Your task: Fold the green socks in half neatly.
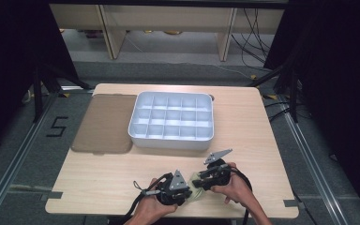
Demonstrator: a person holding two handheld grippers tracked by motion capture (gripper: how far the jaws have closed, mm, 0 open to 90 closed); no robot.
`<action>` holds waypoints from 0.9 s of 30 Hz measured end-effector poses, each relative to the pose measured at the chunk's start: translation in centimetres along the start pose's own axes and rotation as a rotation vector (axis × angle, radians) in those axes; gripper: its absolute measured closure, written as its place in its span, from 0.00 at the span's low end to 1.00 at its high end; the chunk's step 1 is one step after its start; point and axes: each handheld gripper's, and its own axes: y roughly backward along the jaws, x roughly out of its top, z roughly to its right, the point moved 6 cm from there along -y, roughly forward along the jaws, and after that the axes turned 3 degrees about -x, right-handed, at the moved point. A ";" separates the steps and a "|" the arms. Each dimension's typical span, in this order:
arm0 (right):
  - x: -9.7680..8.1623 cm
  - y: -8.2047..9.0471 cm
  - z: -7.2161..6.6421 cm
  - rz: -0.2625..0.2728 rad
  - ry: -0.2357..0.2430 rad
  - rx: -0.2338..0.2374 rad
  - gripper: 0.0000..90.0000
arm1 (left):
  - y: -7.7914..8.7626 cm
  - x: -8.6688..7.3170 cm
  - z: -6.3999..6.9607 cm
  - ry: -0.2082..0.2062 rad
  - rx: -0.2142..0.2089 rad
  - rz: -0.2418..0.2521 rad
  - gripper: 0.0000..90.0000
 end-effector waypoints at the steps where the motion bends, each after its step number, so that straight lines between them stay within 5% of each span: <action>1: 0.0 0.0 0.0 0.001 -0.004 0.008 0.63 | 0.0 0.0 0.0 0.001 0.000 0.001 0.88; 8: -0.1 0.0 -0.2 0.004 -0.035 0.039 0.75 | 0.1 -0.1 -0.1 -0.010 0.007 -0.001 0.87; 9: 0.0 -0.1 -0.3 0.010 -0.016 0.034 0.77 | 0.0 -0.1 0.1 0.025 -0.001 0.014 0.86; 11: 0.0 0.0 -0.3 0.008 -0.021 0.033 0.78 | 0.2 -0.1 -0.2 -0.001 0.005 0.003 0.85; 13: -0.1 0.1 -0.5 0.002 -0.047 0.021 0.79 | 0.2 -0.1 -0.1 0.031 -0.007 0.022 0.83; 21: 0.0 0.1 -0.8 -0.004 -0.038 -0.011 0.80 | 1.5 -0.5 -0.6 0.055 -0.019 0.049 0.62; 23: 0.0 0.1 -0.8 -0.008 -0.029 -0.016 0.80 | 2.3 -1.0 -0.9 0.096 -0.004 0.073 0.56; 27: 0.1 0.2 -0.9 -0.012 -0.029 -0.020 0.81 | 3.6 -1.9 -1.5 0.114 0.010 0.081 0.48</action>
